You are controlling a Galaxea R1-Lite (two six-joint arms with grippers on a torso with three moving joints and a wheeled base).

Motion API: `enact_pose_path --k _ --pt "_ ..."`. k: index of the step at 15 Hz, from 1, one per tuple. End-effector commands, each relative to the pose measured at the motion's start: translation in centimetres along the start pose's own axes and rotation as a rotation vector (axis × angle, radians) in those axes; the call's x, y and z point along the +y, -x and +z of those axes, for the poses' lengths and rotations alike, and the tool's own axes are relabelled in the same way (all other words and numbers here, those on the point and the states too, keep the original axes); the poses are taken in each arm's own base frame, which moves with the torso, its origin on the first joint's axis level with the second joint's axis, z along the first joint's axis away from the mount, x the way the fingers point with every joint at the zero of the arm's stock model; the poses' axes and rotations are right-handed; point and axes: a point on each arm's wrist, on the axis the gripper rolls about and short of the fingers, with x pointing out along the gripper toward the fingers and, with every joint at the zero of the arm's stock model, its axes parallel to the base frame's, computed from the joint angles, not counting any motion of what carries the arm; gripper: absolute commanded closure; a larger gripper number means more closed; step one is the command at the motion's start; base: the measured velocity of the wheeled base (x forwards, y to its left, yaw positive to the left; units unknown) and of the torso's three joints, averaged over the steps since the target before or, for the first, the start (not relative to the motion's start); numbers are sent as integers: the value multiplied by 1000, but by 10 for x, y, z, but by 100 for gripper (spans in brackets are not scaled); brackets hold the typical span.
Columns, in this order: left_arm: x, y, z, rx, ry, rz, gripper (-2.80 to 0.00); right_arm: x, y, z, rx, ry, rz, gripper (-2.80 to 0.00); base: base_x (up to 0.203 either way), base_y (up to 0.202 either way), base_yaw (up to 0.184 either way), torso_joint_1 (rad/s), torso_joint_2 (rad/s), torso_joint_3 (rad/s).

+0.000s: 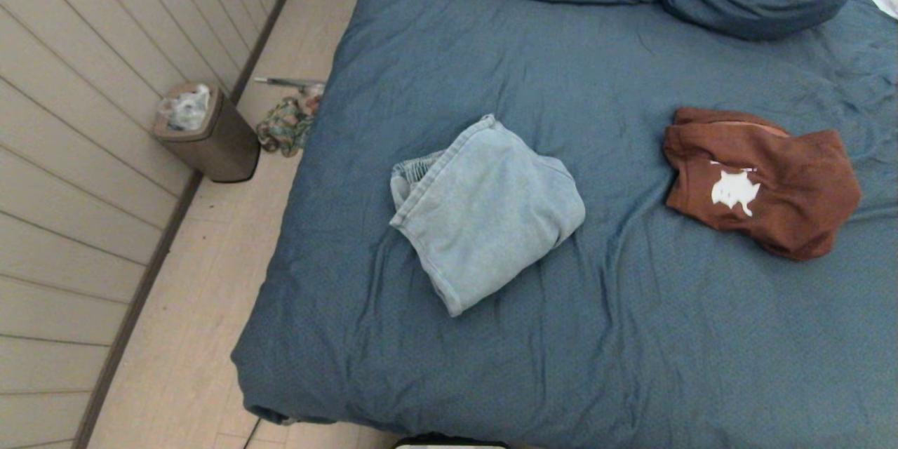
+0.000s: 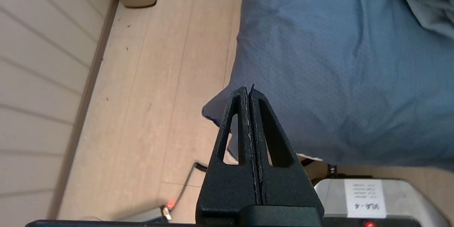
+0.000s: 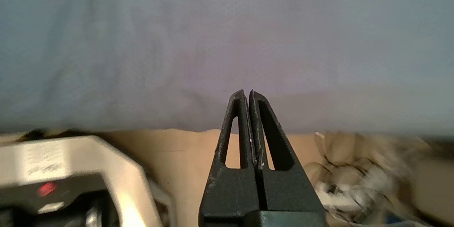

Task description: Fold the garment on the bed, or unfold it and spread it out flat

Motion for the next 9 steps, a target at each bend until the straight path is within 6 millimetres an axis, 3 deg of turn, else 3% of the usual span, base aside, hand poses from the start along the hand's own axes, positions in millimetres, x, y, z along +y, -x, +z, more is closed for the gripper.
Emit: enact_pose_path --k 1,4,9 --pt "0 -1 -2 14 -33 -10 0 0 7 -2 -69 -3 -13 0 0 0 0 0 0 0" --pt "0 0 -1 9 -11 -12 0 0 20 -11 -265 23 125 0 0 0 0 0 0 0" --pt "0 -1 -1 7 35 -5 0 4 14 -20 -261 20 256 0 0 0 0 0 0 0"
